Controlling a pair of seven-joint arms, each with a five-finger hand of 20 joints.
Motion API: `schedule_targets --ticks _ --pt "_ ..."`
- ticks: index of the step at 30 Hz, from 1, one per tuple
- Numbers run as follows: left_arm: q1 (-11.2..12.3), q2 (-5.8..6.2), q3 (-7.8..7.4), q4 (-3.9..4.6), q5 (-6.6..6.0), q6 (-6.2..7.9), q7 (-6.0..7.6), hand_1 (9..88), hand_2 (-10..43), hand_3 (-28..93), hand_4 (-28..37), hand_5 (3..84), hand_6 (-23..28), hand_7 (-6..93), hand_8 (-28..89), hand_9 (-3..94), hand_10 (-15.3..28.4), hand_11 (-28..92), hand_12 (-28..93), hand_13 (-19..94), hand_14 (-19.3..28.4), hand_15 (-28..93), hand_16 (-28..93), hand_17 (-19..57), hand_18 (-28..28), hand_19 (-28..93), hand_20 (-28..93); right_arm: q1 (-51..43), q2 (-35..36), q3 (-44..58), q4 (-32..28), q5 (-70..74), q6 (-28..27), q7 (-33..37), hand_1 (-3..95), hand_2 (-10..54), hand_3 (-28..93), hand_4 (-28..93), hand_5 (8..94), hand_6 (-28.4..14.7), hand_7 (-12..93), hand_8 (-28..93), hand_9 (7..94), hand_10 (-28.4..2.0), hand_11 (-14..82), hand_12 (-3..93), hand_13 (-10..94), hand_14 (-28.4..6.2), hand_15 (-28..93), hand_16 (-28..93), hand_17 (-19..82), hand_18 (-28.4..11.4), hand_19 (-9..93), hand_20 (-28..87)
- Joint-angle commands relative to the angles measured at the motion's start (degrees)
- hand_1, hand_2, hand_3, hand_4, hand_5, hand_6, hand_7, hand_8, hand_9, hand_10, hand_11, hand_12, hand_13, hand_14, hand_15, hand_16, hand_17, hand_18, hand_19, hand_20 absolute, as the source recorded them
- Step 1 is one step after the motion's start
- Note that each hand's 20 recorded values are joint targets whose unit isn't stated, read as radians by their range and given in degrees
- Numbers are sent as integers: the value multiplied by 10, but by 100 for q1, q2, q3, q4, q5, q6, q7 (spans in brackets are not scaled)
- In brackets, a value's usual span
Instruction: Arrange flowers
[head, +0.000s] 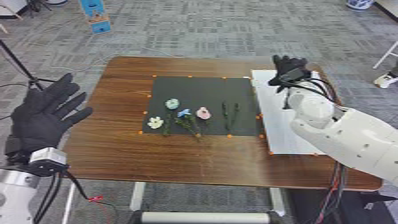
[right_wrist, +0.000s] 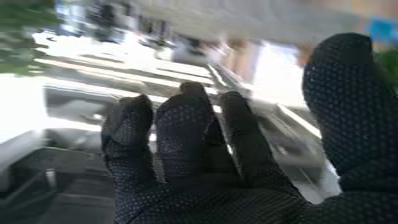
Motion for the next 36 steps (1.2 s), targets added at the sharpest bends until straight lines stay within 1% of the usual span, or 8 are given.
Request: schedule_targets --ticks 1,12,16,22,26,28,30,36 --pt "114 -89 -58 -90 -12 60 54 220 -54 624 -283 258 24 144 -78 207 104 110 167 165 142 89 53 -104 249 407 20 -329 388 216 543 38 -113 445 348 -95 757 -283 308 -78 129 -68 358 -154 122 184 574 -95 878 292 287 -217 838 534" --pt "111 -92 -51 -99 -9 60 79 220 -53 623 -283 258 24 144 -78 207 104 110 167 167 141 91 53 -104 249 408 20 -533 385 266 984 257 -349 312 351 -95 776 -283 392 -42 221 -107 432 -121 189 194 599 -91 880 290 300 -215 851 530" --pt "120 -86 -58 -103 -10 82 79 220 -54 624 -283 258 24 144 -78 208 103 110 166 168 142 90 52 -104 249 407 20 -577 381 249 1058 418 -76 44 356 -95 792 -283 419 -24 244 -114 468 -92 210 195 609 -86 879 291 303 -212 852 530" --pt "107 -64 -59 -93 -19 41 49 221 -54 622 -283 258 24 144 -78 208 104 110 167 169 142 91 52 -104 249 407 20 -508 340 69 1077 448 226 -182 379 -95 801 -283 443 -5 271 -132 515 -89 227 189 629 -75 876 293 319 -205 861 529" --pt "100 -52 -51 -86 -22 23 35 222 -52 621 -283 258 24 144 -78 208 104 110 166 169 142 91 52 -104 249 407 20 -428 259 -180 1149 453 917 -245 402 -95 801 -283 495 19 309 -147 580 -77 259 190 656 -66 871 298 332 -202 869 527" --pt "88 -40 -48 -78 -28 8 33 221 -52 621 -283 258 24 144 -78 208 104 110 167 169 142 91 52 -104 248 407 20 -428 216 -234 1185 382 1266 -336 431 -95 775 -283 537 30 367 -74 650 -69 248 256 669 -62 866 306 341 -198 874 526" --pt "89 -31 -46 -77 -30 17 23 219 -52 623 -283 258 24 144 -78 208 104 110 167 169 142 91 52 -104 248 407 20 -407 208 -321 1161 419 1573 -457 479 -95 740 -283 605 40 455 -16 769 -49 167 394 696 -55 858 314 351 -197 877 527" --pt "79 -17 -33 -64 -41 -8 9 221 -50 619 -283 259 24 144 -79 211 105 111 166 170 142 92 52 -103 249 407 20 -429 251 -310 774 432 1862 -776 499 -94 764 -283 692 38 475 7 841 -44 196 448 729 -46 846 321 371 -199 887 526"
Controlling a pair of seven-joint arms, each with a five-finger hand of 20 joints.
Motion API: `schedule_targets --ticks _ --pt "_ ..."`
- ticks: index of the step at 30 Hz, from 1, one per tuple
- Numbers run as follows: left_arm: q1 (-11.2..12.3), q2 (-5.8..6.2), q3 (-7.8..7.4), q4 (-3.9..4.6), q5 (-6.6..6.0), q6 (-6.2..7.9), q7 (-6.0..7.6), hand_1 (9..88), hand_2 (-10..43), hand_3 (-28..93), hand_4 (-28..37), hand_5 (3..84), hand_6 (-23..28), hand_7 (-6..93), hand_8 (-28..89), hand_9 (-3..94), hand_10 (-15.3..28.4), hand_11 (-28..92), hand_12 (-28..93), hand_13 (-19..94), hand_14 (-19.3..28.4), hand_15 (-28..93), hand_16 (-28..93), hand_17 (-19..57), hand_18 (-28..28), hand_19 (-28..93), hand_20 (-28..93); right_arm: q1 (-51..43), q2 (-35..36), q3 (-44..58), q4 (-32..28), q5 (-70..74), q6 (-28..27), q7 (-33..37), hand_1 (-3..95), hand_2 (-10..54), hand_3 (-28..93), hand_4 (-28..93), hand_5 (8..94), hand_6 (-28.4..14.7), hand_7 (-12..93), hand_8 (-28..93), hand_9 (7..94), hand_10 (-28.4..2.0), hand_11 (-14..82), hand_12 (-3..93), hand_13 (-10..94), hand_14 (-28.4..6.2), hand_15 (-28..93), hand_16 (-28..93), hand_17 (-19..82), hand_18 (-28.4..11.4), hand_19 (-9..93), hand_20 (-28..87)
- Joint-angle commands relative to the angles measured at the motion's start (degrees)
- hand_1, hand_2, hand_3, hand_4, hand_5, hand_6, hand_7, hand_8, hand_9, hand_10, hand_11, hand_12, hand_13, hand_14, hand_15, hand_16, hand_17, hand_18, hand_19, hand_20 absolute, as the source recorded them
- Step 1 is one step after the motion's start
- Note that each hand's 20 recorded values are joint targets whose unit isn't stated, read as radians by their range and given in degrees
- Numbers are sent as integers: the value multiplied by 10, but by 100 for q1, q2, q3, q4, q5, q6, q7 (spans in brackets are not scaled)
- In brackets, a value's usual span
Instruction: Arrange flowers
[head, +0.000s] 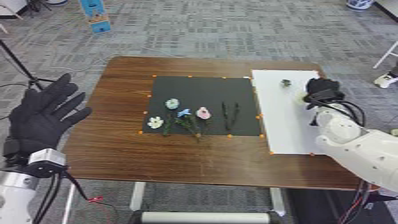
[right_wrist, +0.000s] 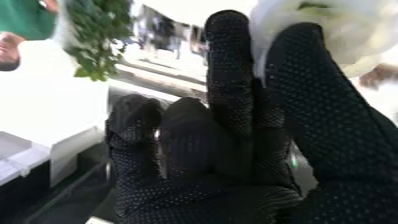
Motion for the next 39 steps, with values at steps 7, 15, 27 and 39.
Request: schedule_targets --ticks 7,15,27,39 --pt "-31 47 31 15 -40 -33 -67 218 -48 622 -283 259 24 145 -79 211 105 112 165 170 143 92 52 -103 248 407 20 -99 -10 271 -1284 39 349 -803 493 -95 801 -283 709 32 472 16 850 -47 204 458 737 -48 847 328 375 -200 892 525" --pt "-83 64 69 32 -40 -26 -88 216 -48 625 -283 259 24 144 -78 211 105 111 164 169 143 93 51 -103 249 408 20 355 -629 -192 -1201 -31 244 -1005 493 -95 804 -283 714 32 467 14 854 -47 205 458 741 -46 850 331 380 -204 900 527" --pt "-69 45 31 9 -36 -16 -92 216 -48 627 -283 259 24 144 -78 211 106 111 164 169 143 92 51 -103 249 409 19 557 -1301 -384 -851 77 1 -951 491 -95 808 -283 719 33 463 12 859 -47 199 453 747 -45 852 334 385 -204 908 525" --pt "-115 23 60 23 -37 -19 -67 216 -47 624 -283 259 24 143 -78 212 105 111 164 169 143 93 51 -103 249 409 18 466 -1422 -379 -885 2 -240 -838 487 -95 814 -283 721 33 458 11 862 -48 192 452 749 -44 851 337 387 -204 913 521"
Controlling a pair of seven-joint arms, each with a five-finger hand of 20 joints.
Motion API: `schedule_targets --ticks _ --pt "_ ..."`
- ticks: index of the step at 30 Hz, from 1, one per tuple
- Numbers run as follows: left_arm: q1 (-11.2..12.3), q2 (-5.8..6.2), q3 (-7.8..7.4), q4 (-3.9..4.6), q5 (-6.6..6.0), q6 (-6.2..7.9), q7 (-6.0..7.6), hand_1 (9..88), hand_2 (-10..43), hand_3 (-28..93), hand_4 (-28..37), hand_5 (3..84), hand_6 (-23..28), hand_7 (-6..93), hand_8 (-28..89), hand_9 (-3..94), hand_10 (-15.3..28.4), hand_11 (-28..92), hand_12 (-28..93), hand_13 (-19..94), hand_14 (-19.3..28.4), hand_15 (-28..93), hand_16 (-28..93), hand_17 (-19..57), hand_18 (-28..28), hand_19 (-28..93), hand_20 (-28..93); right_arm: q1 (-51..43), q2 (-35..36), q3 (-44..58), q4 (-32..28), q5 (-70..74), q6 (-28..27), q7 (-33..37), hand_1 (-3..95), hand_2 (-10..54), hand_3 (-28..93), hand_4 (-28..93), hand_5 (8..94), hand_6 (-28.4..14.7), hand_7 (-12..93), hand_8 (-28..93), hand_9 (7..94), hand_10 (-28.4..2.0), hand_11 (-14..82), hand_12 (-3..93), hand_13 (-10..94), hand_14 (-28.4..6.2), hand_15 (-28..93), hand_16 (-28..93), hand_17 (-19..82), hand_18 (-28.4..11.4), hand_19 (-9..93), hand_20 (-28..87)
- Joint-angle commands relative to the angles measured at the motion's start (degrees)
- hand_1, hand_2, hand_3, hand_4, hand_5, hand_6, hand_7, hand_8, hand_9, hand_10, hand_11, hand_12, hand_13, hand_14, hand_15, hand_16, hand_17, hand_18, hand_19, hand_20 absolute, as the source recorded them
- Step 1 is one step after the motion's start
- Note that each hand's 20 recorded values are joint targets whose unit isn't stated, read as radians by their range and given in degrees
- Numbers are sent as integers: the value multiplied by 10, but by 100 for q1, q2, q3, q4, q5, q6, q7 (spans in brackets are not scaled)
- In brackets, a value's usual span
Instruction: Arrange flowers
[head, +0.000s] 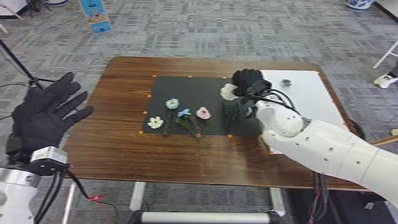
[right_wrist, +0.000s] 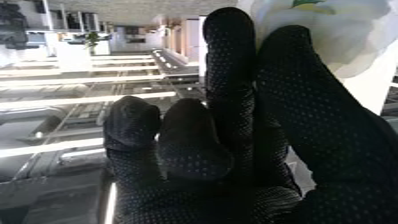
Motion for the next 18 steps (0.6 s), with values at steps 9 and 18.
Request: schedule_targets --ticks 9,18 --pt "-27 -36 5 6 -29 -11 -15 217 -47 624 -283 259 24 144 -78 212 106 112 164 169 142 92 51 -104 250 410 17 -150 -143 163 62 -165 -341 70 485 -95 815 -283 722 33 456 12 864 -49 188 452 749 -45 851 339 387 -205 914 520" --pt "-56 -28 22 16 -28 -17 -24 215 -46 625 -283 259 24 143 -78 212 106 112 163 170 143 93 51 -104 250 410 18 -128 -143 253 2 -181 -787 156 481 -95 815 -282 715 36 456 13 855 -53 173 449 743 -46 851 343 380 -205 912 522"
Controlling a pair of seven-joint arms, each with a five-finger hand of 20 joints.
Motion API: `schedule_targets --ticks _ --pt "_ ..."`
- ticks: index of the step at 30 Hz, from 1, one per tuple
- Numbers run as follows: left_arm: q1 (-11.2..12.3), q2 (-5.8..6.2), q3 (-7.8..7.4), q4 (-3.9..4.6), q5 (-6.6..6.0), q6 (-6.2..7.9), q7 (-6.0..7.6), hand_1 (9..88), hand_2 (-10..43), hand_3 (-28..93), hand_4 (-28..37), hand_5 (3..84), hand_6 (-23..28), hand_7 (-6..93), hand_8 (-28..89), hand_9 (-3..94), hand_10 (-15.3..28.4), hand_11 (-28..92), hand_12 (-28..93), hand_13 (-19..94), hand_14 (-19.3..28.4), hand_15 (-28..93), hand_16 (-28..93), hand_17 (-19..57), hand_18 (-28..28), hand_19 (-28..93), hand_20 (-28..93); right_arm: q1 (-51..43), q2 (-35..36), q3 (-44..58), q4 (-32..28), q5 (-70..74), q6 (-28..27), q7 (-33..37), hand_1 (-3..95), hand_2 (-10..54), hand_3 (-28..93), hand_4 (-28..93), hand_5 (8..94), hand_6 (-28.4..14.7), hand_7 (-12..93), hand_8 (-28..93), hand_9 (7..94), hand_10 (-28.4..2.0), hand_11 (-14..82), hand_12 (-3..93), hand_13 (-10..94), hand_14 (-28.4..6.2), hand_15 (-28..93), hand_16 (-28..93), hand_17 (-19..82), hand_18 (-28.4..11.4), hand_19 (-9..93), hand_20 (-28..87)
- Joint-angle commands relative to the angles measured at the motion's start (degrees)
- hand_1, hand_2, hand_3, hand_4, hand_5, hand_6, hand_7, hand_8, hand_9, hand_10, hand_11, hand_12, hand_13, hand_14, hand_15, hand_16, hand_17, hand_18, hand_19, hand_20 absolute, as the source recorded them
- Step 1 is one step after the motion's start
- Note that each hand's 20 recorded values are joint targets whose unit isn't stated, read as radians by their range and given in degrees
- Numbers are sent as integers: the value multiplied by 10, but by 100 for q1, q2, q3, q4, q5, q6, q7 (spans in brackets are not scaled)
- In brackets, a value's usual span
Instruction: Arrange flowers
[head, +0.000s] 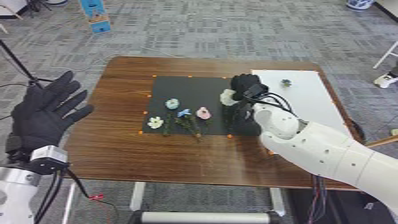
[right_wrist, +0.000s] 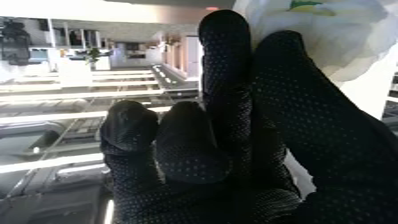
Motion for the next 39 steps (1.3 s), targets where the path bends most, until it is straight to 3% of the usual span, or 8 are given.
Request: schedule_targets --ticks 1,9,18,21,23,27,32,39 --pt "-12 -21 12 11 -28 -16 -38 214 -47 627 -283 259 24 143 -78 212 105 112 164 169 143 93 51 -104 251 410 18 27 -25 99 -66 -67 -329 81 477 -95 807 -282 703 37 451 15 847 -47 166 444 740 -46 851 344 378 -204 912 523" --pt "-5 -9 1 5 -27 -11 -29 214 -44 627 -283 259 24 144 -78 212 105 111 164 170 143 93 51 -104 250 410 18 15 60 296 -182 20 -600 75 448 -95 801 -281 655 30 412 1 811 -49 128 422 721 -47 852 348 360 -204 902 528" --pt "34 -34 -25 -17 -26 -10 -32 215 -44 625 -283 259 23 143 -78 212 106 111 164 169 143 92 51 -104 251 411 16 -21 61 576 -278 48 -754 232 391 -95 818 -271 615 18 346 9 716 -73 228 316 709 -51 856 346 354 -205 896 543" --pt "5 -20 -15 6 -29 -25 -32 212 -45 631 -283 259 24 144 -78 212 105 111 164 170 143 92 51 -104 251 410 16 -20 101 657 -314 117 -797 230 368 -95 838 -266 605 14 317 -27 687 -82 264 266 704 -54 856 348 350 -207 894 547" --pt "38 -35 -32 -11 -23 -13 -25 213 -44 630 -283 259 24 143 -78 211 105 111 164 169 143 93 51 -104 251 411 16 -42 113 736 -340 158 -930 206 347 -95 847 -251 592 8 301 -129 662 -92 277 230 698 -57 856 347 345 -210 891 548" --pt "46 -39 -31 -13 -25 -10 -36 215 -43 627 -283 258 23 144 -78 211 106 111 165 169 143 93 51 -104 251 412 16 -42 169 726 -344 67 -858 372 329 -95 842 -253 548 -4 264 -130 622 -106 251 219 676 -66 852 344 328 -213 880 548" --pt "62 -35 -38 -17 -25 -23 -28 215 -44 628 -283 259 23 145 -79 212 106 111 165 170 143 93 52 -104 251 412 15 44 314 567 -220 -301 -1176 1046 313 -95 852 -259 459 -46 206 -104 498 -130 194 212 622 -82 848 329 298 -216 852 544" --pt "100 -36 -67 -30 -25 -31 -26 215 -43 626 -283 259 25 143 -78 212 106 111 165 170 143 91 51 -104 251 411 15 -75 616 630 252 -409 -1263 1325 302 -95 869 -281 289 -92 131 -69 316 -156 141 208 545 -104 864 289 273 -220 835 535"
